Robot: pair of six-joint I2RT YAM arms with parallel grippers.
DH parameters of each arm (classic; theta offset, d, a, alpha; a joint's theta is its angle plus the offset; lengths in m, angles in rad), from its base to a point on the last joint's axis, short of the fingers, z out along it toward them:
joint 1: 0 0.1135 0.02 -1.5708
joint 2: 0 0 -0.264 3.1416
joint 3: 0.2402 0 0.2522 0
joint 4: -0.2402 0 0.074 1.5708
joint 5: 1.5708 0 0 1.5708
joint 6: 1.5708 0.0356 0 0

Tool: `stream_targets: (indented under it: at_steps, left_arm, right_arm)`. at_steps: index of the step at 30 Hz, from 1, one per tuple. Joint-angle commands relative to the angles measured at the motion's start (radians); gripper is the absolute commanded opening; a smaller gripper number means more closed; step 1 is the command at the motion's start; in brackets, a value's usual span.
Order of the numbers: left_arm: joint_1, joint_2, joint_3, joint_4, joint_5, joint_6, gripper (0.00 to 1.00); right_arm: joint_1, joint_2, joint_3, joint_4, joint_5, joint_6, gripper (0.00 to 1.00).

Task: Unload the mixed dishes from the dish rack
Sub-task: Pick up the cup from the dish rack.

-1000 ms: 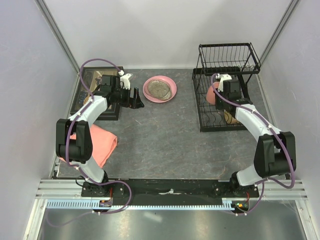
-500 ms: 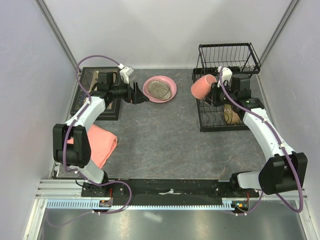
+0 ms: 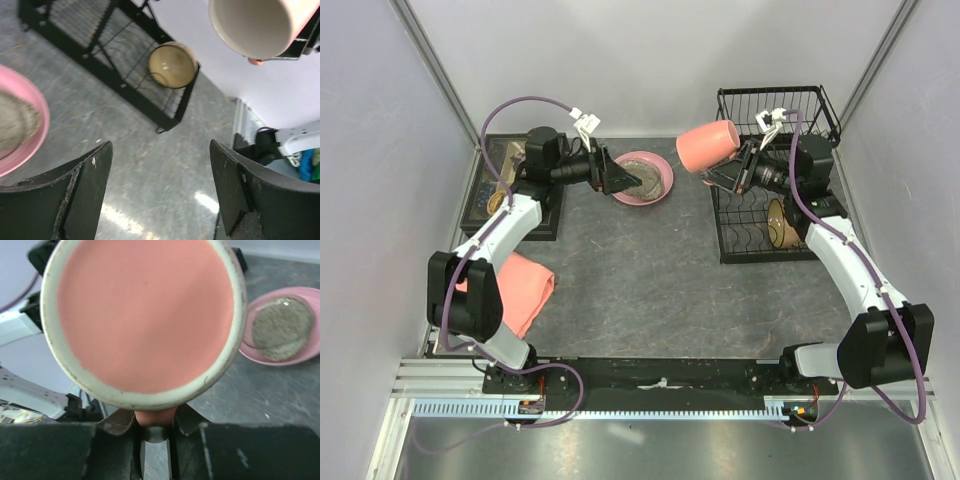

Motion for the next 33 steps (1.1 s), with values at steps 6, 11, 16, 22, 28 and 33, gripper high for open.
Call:
stream_targets:
  at_steps: [6, 11, 16, 22, 28, 33]
  left_arm:
    - [-0.069, -0.011, 0.106, 0.140, -0.033, -0.213, 0.83]
    - [-0.087, 0.022, 0.162, 0.148, -0.063, -0.261, 0.82]
    - [-0.107, 0.023, 0.175, 0.189, -0.089, -0.302, 0.81]
    - [-0.144, 0.023, 0.183, 0.203, -0.111, -0.317, 0.80]
    - [-0.170, 0.016, 0.137, 0.267, -0.126, -0.368, 0.76]
    - [-0.188, 0.008, 0.113, 0.323, -0.126, -0.432, 0.68]
  right_arm:
    - [0.040, 0.000, -0.038, 0.430, -0.118, 0.239, 0.00]
    - [0.086, 0.003, -0.069, 0.535, -0.139, 0.307, 0.00]
    - [0.115, -0.005, -0.077, 0.544, -0.133, 0.305, 0.00]
    - [0.135, 0.009, -0.080, 0.576, -0.133, 0.327, 0.00]
    - [0.145, 0.015, -0.098, 0.636, -0.138, 0.367, 0.00]
    - [0.152, 0.021, -0.141, 0.760, -0.124, 0.428, 0.00]
